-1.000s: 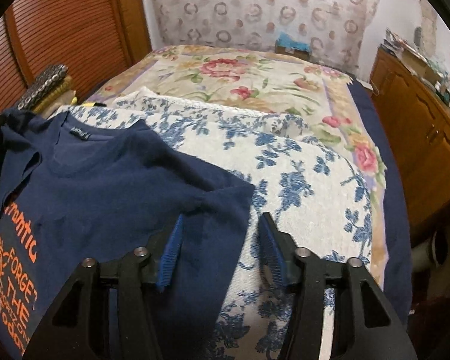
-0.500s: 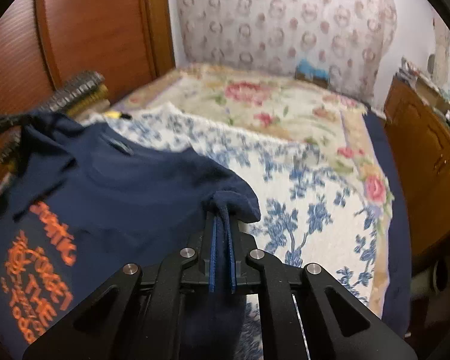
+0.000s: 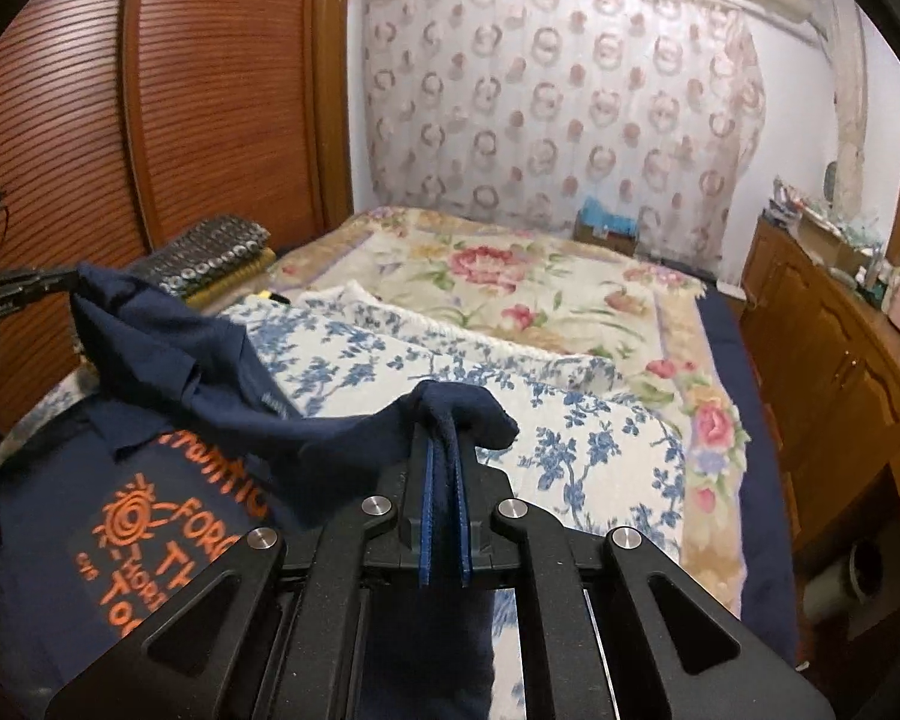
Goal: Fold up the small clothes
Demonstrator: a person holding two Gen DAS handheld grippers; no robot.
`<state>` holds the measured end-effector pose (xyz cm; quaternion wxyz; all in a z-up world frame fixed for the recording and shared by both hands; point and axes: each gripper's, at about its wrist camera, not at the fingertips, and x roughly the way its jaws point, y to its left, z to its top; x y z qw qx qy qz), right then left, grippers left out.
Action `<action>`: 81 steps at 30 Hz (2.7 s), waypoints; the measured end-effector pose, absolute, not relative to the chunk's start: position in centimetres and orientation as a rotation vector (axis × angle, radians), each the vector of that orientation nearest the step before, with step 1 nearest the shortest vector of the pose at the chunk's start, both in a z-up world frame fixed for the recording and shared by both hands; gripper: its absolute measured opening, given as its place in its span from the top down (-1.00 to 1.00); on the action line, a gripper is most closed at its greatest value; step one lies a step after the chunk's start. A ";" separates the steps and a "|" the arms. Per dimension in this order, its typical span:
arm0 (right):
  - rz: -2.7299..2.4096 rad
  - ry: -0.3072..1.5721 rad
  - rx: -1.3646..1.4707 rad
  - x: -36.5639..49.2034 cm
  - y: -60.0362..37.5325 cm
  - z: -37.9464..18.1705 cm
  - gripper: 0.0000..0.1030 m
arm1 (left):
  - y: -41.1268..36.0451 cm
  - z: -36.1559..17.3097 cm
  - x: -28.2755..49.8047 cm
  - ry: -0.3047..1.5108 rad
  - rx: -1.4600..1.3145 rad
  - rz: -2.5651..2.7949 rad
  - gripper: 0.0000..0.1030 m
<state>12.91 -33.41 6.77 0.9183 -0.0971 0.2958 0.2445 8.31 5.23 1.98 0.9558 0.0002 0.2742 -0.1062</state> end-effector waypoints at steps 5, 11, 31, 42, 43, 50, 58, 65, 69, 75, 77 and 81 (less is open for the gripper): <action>0.493 0.603 -0.201 9.1 -33.9 7.2 0.94 | 5.6 2.0 4.7 0.537 -0.008 -0.218 0.99; 0.487 0.611 -0.151 4.9 -35.3 6.8 0.94 | 7.3 1.4 0.5 0.527 -0.058 -0.206 0.99; 0.487 0.760 -0.169 -3.1 -36.4 4.5 0.94 | 9.2 -2.1 -5.8 0.651 -0.092 -0.182 0.98; 0.422 0.828 -0.149 -2.4 -37.8 1.2 0.58 | 9.5 -4.9 -4.8 0.722 -0.039 -0.160 0.28; 0.411 0.813 -0.150 -2.2 -38.0 1.4 0.44 | 9.6 -4.8 -4.6 0.722 -0.036 -0.158 0.24; 0.368 0.786 -0.140 1.1 -38.2 0.8 0.11 | 10.5 -3.4 -2.1 0.690 -0.017 -0.147 0.03; 0.363 0.806 -0.171 5.0 -37.1 -0.7 0.10 | 10.5 -1.8 1.2 0.670 0.017 -0.143 0.03; 0.374 0.852 -0.192 6.7 -36.2 -2.4 -0.05 | 9.2 -4.2 4.3 0.749 0.032 -0.187 0.03; 0.364 0.872 -0.198 7.4 -36.3 -3.2 -0.07 | 9.3 -6.2 6.3 0.797 0.044 -0.173 0.03; 0.347 0.882 -0.198 8.1 -36.3 -3.9 -0.16 | 9.2 -8.2 6.8 0.853 0.038 -0.205 0.03; 0.345 0.885 -0.197 8.1 -36.4 -4.1 -0.18 | 9.1 -8.9 6.8 0.879 0.037 -0.213 0.03; 0.329 0.883 -0.194 8.3 -36.5 -4.2 -0.33 | 9.4 -9.9 6.8 0.916 0.035 -0.196 0.03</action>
